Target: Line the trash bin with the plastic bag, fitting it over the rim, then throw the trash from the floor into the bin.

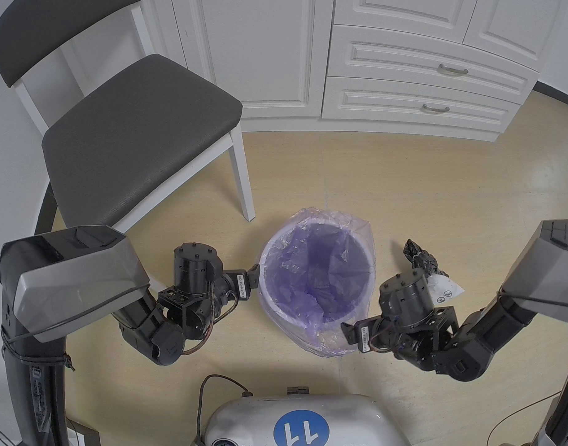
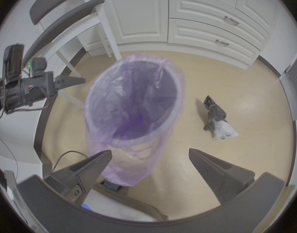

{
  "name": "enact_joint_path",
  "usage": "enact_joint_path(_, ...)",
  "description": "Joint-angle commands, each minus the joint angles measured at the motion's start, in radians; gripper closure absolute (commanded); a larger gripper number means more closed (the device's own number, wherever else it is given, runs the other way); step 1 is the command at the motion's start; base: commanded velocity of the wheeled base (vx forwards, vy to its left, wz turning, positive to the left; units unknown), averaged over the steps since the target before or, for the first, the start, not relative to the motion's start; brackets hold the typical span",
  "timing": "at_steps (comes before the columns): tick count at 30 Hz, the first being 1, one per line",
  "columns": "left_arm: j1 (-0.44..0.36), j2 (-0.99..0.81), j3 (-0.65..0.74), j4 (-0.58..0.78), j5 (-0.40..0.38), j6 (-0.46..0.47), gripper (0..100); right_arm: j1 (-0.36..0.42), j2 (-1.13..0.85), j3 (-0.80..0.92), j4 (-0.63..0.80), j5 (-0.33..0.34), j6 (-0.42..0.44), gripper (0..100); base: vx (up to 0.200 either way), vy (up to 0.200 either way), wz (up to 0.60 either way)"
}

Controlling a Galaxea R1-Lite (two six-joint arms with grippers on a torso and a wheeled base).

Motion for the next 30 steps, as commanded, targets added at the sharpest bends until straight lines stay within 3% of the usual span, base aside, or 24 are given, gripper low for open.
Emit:
enact_joint_path(1,-0.001,-0.021,0.052,-0.047,0.001,0.000,0,-0.117,-0.038,0.002,0.011,0.004,-0.065,0,0.000,0.000,0.00)
enact_joint_path(5,-0.013,-0.041,0.121,-0.099,0.001,0.000,0,-0.203,-0.012,0.005,0.014,0.065,-0.124,0,0.000,0.000,0.00)
enact_joint_path(8,-0.019,-0.047,0.158,-0.151,0.001,-0.002,0,-0.209,0.020,0.005,0.014,0.093,-0.126,0,0.000,0.000,0.00)
enact_joint_path(18,-0.056,-0.088,0.308,-0.289,0.001,0.000,0,-0.204,-0.014,0.033,0.014,0.093,-0.131,0,0.000,0.000,0.00)
enact_joint_path(30,-0.146,-0.130,0.330,-0.281,0.002,0.001,0,-0.198,-0.090,0.077,0.013,0.095,-0.167,0,0.000,0.000,0.00)
